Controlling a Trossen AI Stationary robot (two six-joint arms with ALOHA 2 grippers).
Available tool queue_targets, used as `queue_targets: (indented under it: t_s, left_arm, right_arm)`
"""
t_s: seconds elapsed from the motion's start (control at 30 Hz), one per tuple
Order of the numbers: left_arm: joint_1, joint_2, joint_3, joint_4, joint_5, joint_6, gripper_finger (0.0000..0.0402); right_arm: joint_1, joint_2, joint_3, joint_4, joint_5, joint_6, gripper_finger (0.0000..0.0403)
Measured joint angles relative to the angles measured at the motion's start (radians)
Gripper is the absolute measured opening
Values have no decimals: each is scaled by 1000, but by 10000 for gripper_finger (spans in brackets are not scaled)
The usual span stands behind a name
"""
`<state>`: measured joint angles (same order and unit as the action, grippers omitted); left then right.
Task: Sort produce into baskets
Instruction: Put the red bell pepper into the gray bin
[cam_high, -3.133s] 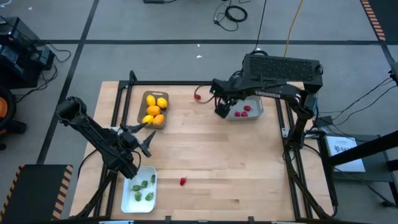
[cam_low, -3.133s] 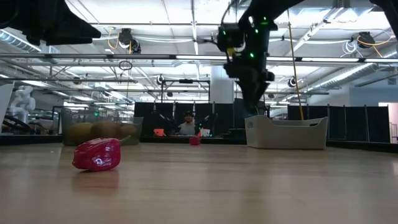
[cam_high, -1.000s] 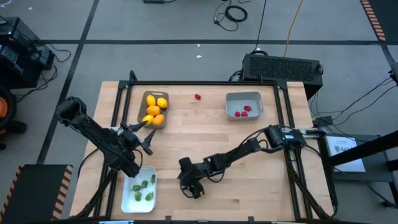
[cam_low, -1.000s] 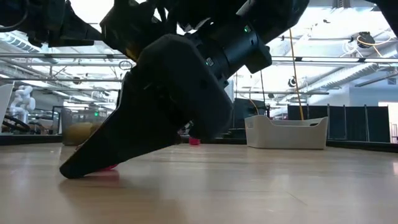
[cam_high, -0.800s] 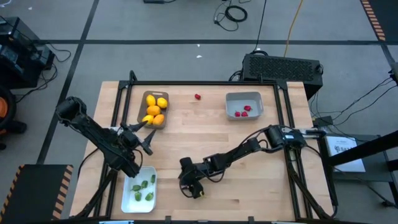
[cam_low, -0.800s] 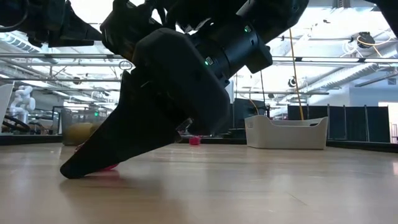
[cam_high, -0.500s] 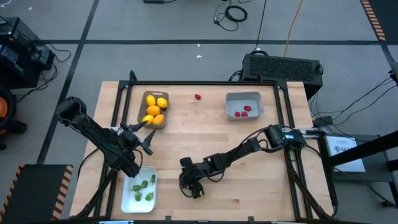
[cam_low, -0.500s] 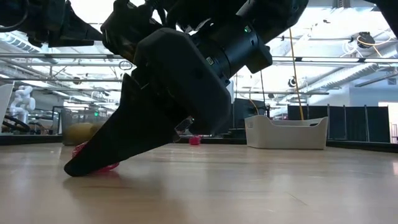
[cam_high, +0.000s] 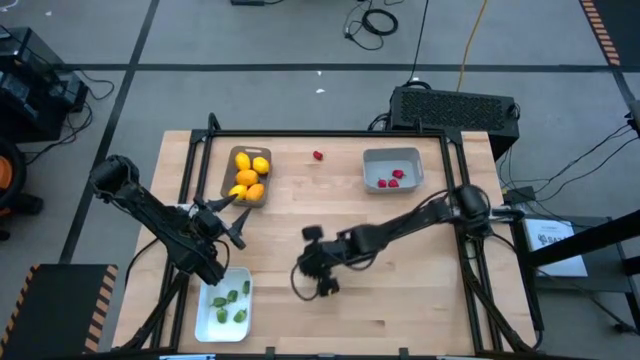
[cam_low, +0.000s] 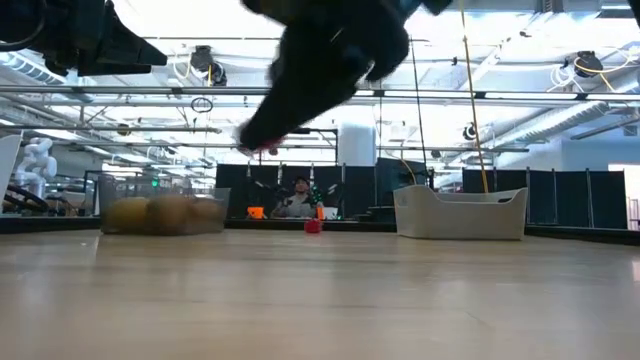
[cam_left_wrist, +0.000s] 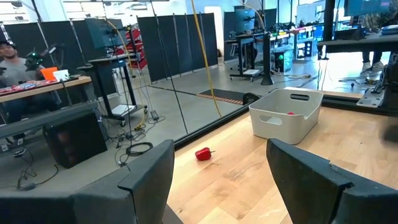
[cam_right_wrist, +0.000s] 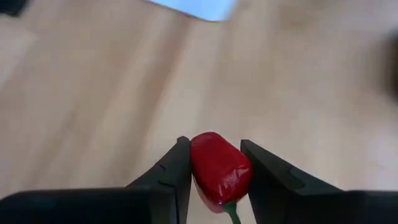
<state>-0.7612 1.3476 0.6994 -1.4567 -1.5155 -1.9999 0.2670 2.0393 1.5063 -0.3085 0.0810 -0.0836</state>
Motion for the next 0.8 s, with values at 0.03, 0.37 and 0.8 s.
queue_targets:
  t_s: [0.03, 0.37, 0.8]
  left_arm:
    - [0, 0, 0, 0, 0, 0, 262]
    - [0, 0, 0, 0, 0, 0, 262]
    - [0, 0, 0, 0, 0, 0, 262]
  right_arm:
    - [-7, -30, 0, -42, 25, -6, 115]
    - [-134, -284, 0, -444, 161, 15, 114]
    - [-460, -363, 1, -848, 160, 72, 114]
